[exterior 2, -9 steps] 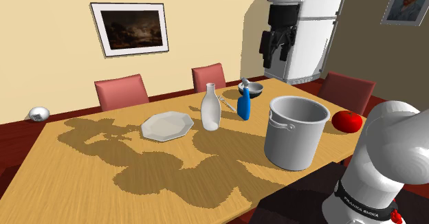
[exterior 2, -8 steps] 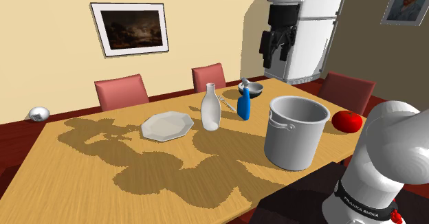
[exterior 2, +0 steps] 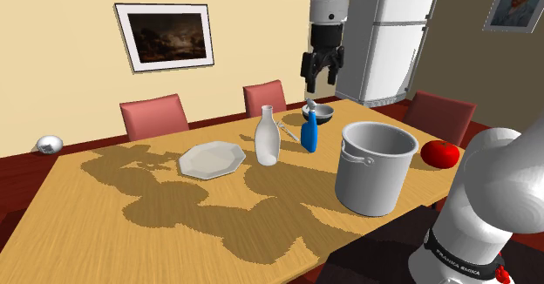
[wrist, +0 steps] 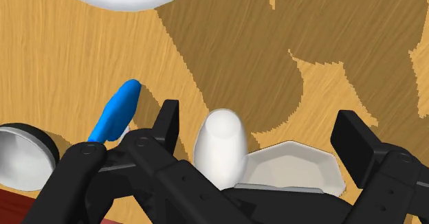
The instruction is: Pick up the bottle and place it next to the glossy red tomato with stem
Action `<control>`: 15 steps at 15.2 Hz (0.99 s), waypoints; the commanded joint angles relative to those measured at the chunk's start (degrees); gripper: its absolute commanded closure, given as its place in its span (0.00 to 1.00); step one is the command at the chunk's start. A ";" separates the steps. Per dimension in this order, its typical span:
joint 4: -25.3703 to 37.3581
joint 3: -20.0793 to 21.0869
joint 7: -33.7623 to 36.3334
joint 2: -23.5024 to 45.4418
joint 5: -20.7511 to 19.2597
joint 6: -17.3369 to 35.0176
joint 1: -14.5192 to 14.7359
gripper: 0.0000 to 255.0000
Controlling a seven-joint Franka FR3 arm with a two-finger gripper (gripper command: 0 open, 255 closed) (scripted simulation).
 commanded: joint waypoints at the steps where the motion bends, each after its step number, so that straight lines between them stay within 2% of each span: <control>1: 1.68 -0.68 -0.56 4.30 0.14 2.47 -0.07 0.00; 8: 10.81 -2.70 -2.84 19.77 1.67 8.10 -0.37 0.00; 15: 23.78 -3.87 -5.42 35.82 4.43 10.29 -1.28 0.00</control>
